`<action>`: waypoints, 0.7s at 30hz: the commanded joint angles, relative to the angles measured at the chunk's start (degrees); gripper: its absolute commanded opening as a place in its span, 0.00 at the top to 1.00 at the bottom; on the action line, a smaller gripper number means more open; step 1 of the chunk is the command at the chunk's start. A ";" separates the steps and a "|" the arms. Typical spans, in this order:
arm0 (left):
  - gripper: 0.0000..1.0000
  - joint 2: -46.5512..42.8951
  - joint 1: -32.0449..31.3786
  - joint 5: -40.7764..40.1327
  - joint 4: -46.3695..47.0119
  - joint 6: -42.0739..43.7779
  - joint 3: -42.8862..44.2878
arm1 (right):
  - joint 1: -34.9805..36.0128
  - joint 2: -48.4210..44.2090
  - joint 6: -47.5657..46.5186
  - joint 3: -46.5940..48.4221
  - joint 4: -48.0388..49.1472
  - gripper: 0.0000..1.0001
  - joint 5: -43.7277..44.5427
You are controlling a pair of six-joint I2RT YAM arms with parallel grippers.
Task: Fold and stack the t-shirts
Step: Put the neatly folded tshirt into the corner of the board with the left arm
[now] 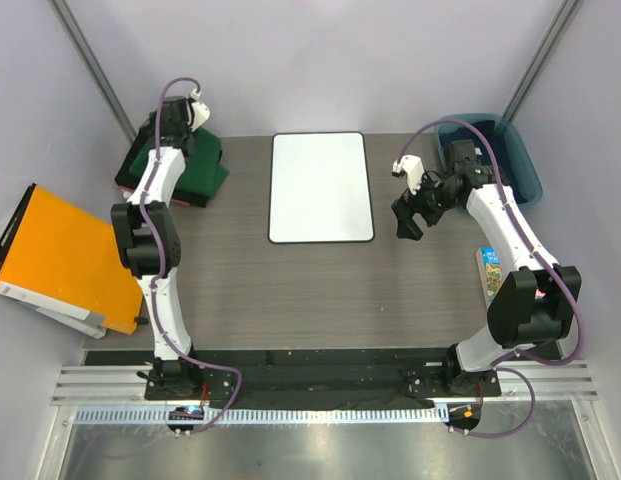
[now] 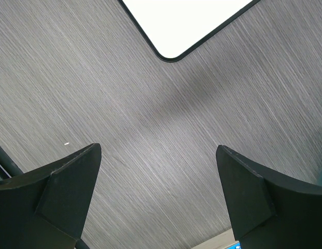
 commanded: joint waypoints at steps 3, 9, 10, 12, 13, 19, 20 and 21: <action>0.01 5.38 3.00 -10.43 18.90 9.92 0.00 | 0.36 -2.00 0.88 0.21 1.33 0.02 -0.50; 0.00 6.19 3.18 -13.61 27.62 12.58 -2.55 | 0.36 -2.62 1.23 -0.31 1.51 0.02 -0.85; 0.00 4.97 3.09 -13.34 28.24 12.14 -4.12 | 0.36 -2.71 1.23 -0.32 1.51 0.02 -0.59; 0.00 3.73 2.66 -12.29 30.86 12.31 -5.97 | 0.45 -2.80 1.23 -0.14 1.33 0.02 -0.32; 0.00 3.03 2.57 -12.02 31.66 12.92 -7.46 | 0.45 -2.97 1.23 -0.14 1.33 0.02 -0.32; 0.00 -0.30 1.87 -10.20 27.57 7.25 -10.89 | 0.63 -3.67 2.20 0.12 1.33 0.00 -0.67; 0.00 -4.67 0.21 -8.00 23.63 -0.70 -12.04 | 0.63 -3.93 2.81 0.21 1.33 0.00 -1.28; 0.00 -7.84 -0.68 -4.58 14.71 -4.87 -13.26 | 0.63 -4.55 3.95 0.21 1.33 0.00 -1.64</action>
